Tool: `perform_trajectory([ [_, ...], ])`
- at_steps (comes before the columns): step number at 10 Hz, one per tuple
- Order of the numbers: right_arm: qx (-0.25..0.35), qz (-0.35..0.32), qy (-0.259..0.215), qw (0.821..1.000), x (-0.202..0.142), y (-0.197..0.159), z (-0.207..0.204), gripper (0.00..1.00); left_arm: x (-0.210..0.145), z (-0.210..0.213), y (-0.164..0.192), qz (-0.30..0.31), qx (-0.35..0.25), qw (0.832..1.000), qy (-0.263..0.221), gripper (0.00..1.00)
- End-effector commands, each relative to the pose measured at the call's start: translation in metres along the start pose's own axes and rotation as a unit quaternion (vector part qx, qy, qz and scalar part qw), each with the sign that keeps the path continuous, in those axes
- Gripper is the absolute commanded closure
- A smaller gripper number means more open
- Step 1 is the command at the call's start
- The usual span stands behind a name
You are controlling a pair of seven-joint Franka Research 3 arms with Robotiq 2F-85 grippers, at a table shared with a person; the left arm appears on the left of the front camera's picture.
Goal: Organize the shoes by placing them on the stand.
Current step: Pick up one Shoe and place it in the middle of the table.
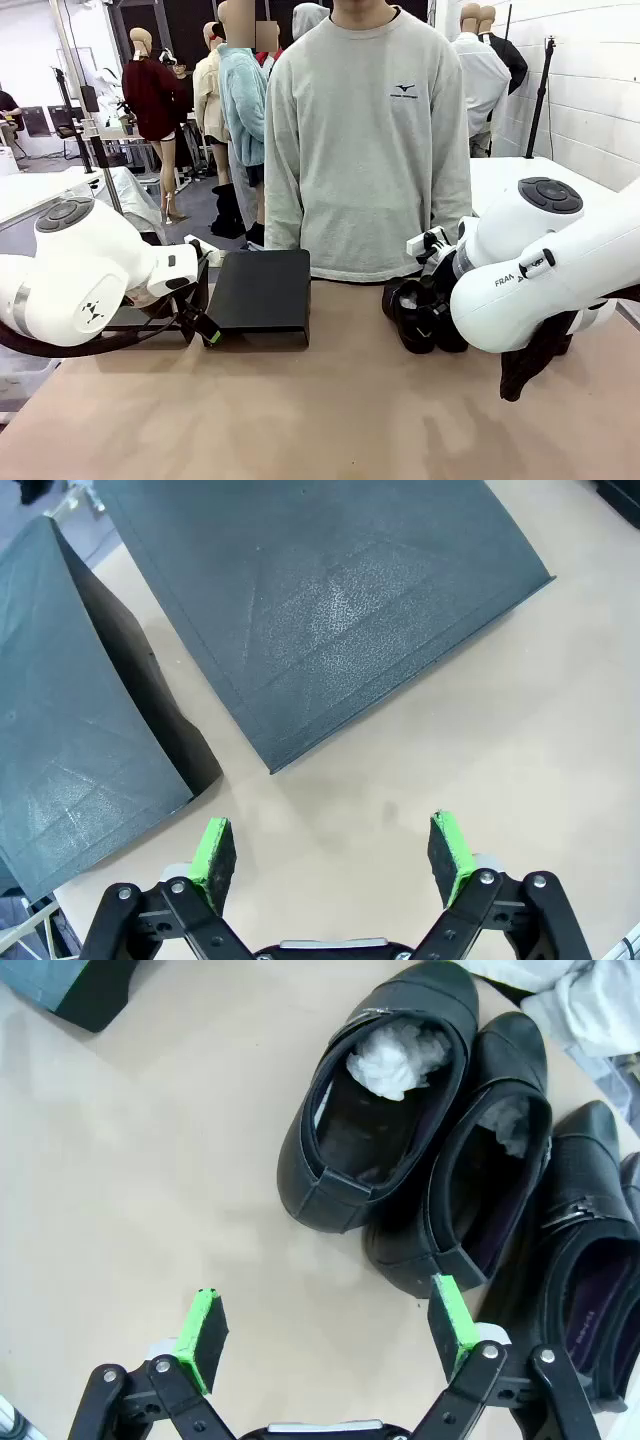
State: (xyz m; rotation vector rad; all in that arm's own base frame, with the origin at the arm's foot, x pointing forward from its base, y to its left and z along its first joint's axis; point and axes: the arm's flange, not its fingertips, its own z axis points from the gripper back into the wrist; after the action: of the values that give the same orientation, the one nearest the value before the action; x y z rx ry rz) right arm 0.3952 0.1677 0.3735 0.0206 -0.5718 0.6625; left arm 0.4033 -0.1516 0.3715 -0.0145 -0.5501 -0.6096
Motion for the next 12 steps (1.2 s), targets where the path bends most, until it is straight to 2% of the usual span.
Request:
perform_trajectory([
  [1,0.000,0.000,0.000,1.000,0.0000,0.0000,0.0000,0.00,0.0000,0.0000,0.0000,0.000,0.000,1.000,0.000,0.00],
  [12,0.000,0.000,0.000,1.000,0.0000,0.0000,0.0000,0.00,0.0000,0.0000,0.0000,0.000,0.000,1.000,0.000,0.00],
])
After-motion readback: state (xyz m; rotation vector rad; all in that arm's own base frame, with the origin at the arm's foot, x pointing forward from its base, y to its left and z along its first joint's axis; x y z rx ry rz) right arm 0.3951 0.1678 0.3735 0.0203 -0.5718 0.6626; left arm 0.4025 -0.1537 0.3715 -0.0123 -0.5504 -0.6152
